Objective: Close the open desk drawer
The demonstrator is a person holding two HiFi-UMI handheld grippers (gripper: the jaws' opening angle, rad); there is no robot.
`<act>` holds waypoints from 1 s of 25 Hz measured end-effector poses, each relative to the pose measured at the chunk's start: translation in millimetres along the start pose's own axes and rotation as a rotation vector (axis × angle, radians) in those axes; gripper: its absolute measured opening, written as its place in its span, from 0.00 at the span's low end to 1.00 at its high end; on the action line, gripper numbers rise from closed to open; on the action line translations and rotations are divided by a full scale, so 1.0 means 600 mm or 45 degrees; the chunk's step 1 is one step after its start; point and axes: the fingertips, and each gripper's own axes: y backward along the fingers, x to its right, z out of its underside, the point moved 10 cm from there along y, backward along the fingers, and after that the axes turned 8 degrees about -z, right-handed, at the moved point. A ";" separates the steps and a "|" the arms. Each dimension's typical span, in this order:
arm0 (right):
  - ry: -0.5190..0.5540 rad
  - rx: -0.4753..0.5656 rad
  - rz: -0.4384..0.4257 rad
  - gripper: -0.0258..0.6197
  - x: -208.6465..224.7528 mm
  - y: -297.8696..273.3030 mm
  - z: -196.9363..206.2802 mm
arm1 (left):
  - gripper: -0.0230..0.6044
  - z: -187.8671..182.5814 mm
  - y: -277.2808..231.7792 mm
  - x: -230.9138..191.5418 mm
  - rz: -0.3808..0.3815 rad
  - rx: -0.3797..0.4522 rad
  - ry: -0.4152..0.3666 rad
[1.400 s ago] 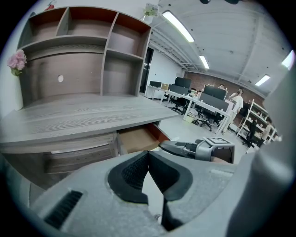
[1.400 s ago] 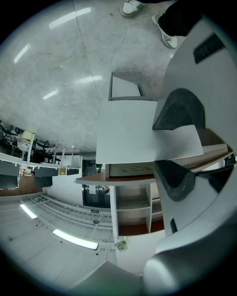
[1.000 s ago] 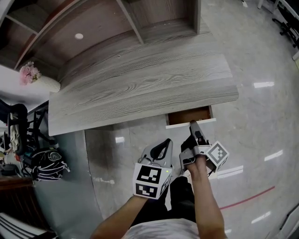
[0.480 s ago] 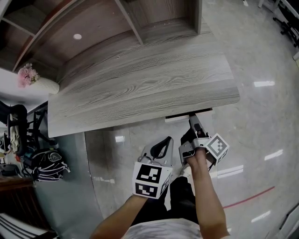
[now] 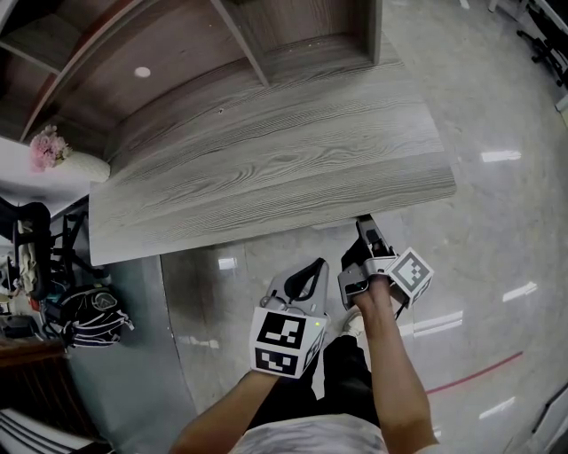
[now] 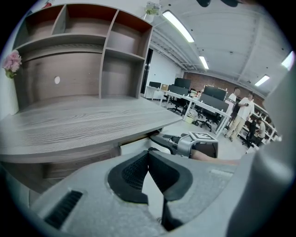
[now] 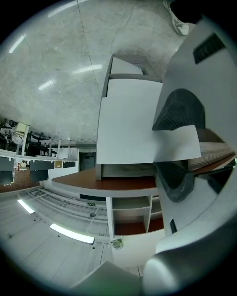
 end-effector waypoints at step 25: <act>0.037 0.026 -0.098 0.34 0.008 -0.043 -0.007 | 0.04 0.000 0.005 -0.036 -0.006 -0.005 -0.001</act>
